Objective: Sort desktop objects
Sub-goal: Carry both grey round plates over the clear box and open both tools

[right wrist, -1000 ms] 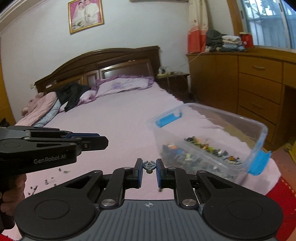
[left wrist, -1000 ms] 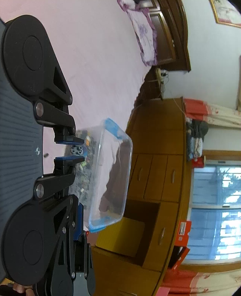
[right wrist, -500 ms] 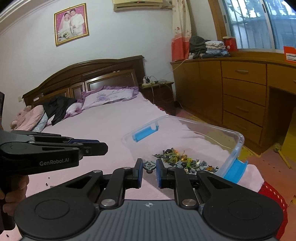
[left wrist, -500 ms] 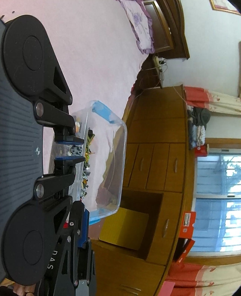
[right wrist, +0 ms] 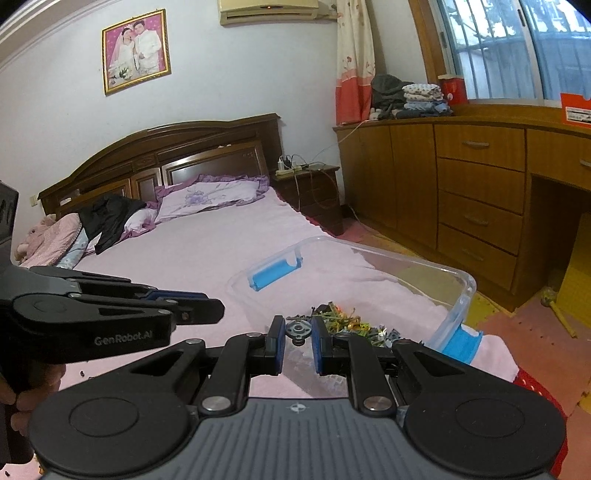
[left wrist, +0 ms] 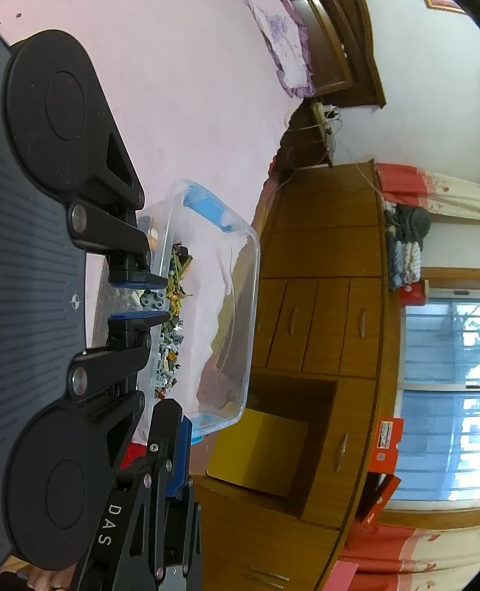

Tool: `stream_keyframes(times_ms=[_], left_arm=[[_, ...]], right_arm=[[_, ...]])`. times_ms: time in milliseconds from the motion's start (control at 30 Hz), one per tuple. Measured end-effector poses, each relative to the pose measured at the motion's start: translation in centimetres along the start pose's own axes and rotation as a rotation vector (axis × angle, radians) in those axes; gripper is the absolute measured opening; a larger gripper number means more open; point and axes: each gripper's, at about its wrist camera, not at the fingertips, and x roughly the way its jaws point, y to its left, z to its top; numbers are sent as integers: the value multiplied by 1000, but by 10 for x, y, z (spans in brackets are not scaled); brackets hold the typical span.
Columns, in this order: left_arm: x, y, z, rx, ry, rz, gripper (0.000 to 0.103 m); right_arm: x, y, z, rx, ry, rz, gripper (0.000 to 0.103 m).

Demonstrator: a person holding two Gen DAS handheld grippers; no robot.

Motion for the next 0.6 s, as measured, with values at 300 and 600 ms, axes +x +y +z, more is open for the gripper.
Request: stream_keyframes(times_ms=[300,600], left_arm=[[24,-10,14,30,13,-19,14],[57,-5,45,5,51,-2,39]], right_arm=[[6,-10,3,10,-6,-17,16],[32,-25,26,24,-21,-44,19]])
